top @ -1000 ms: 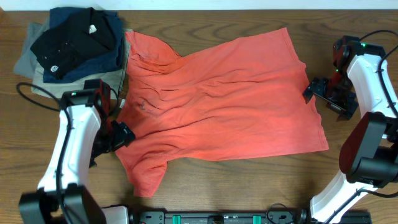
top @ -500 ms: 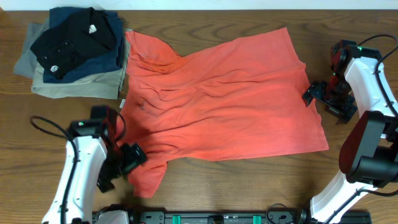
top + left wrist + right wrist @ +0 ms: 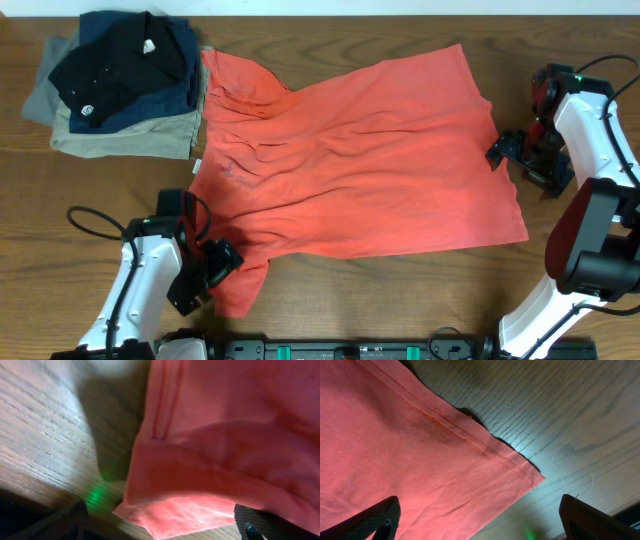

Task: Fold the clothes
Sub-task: 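Grasp the front-left hem corner with the left gripper, then move the right gripper to the front-right hem corner and grasp it, then lift the front hem with both grippers and swing it toward the back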

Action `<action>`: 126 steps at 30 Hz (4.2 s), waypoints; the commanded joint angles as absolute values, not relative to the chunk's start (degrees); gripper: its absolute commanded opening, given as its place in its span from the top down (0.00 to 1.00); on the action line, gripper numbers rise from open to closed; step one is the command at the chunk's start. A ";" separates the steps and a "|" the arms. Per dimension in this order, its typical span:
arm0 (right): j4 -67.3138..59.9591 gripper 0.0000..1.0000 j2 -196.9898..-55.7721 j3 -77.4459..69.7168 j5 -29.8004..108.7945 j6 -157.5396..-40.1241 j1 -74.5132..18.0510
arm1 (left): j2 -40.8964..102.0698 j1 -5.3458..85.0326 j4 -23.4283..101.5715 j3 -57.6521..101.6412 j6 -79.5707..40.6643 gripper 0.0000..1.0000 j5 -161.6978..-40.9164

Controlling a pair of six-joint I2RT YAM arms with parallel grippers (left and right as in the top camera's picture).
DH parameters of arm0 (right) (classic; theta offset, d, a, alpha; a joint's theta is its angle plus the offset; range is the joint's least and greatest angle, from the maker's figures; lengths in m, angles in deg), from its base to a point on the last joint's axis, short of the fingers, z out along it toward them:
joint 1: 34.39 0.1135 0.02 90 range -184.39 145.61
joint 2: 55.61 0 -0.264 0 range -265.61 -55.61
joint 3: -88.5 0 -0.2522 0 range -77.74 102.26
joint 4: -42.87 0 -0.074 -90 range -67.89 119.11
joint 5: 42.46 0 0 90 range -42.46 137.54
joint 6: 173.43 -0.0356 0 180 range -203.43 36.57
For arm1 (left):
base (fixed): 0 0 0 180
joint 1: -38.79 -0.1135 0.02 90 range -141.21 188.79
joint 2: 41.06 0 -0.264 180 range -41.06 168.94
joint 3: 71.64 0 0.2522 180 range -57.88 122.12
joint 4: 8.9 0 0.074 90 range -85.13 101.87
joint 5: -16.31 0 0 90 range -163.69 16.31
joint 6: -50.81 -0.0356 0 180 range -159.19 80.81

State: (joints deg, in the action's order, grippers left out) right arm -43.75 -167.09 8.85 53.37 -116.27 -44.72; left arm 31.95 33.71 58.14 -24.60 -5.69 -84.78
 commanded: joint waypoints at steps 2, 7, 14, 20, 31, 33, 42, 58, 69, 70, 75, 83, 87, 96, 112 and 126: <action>-43.93 0.01 -166.50 8.71 53.96 -115.90 -44.83 | 32.04 33.89 57.62 -26.37 -3.03 0.11 -83.34; -43.69 0.01 -166.50 8.71 53.21 -115.92 -44.83 | 32.04 33.89 55.63 -26.40 -3.09 0.34 -83.30; -44.25 0.01 -166.50 8.71 53.23 -115.90 -44.83 | 32.54 33.89 52.46 -26.99 -3.07 0.45 -83.30; -44.36 0.01 -166.50 8.71 53.23 -115.90 -44.83 | 34.75 33.89 50.49 -28.17 -3.03 0.54 -83.58; -45.04 0.01 -166.06 8.69 53.30 -119.33 -45.07 | 34.31 33.89 52.52 -26.70 -3.62 0.94 -83.52; -45.22 0.01 -166.06 8.58 53.15 -119.66 -45.36 | 33.88 33.89 52.31 -26.64 -3.99 0.94 -83.49; -38.70 0.01 -166.06 -0.88 52.32 -122.63 -49.07 | 33.83 33.89 52.28 -26.64 -4.65 0.94 -83.47; -30.68 0.01 -166.06 -10.89 46.09 -117.21 -56.42 | 33.83 33.89 51.45 -26.64 -4.65 0.94 -83.47; -33.54 0.01 -152.58 -10.91 52.01 -116.56 -56.39 | 33.83 33.89 51.45 -26.64 -4.65 0.94 -83.47; -34.11 0.01 -150.52 -10.91 52.03 -115.60 -56.42 | 33.83 33.89 51.45 -26.64 -4.65 0.94 -83.47; -35.86 0.01 -146.85 -13.21 50.39 -115.51 -56.15 | 33.83 33.89 51.45 -26.64 -4.65 0.94 -83.49; -22.68 0.01 -146.85 -27.22 47.18 -116.19 -55.43 | 33.83 33.89 51.48 -26.64 -4.65 0.94 -83.49; -18.57 0.01 -146.85 -30.06 47.20 -116.19 -55.43 | 33.83 33.89 51.74 -26.64 -4.67 0.94 -83.49; -14.64 0.25 -146.89 -32.62 50.83 -116.73 -55.45 | 33.83 33.89 51.87 -26.64 -4.67 0.94 -83.49; -12.56 0.90 -146.89 -32.81 51.18 -117.32 -55.43 | 33.83 33.89 51.87 -26.64 -4.67 0.94 -83.49; -12.04 0.99 -146.65 -32.60 51.18 -119.20 -55.52 | 30.90 33.89 54.54 -24.43 -7.92 0.94 -86.14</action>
State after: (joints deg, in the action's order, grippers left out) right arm -11.97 -146.87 -32.49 50.57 -118.00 -56.24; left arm 32.91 33.76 53.22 -27.03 -5.63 -84.65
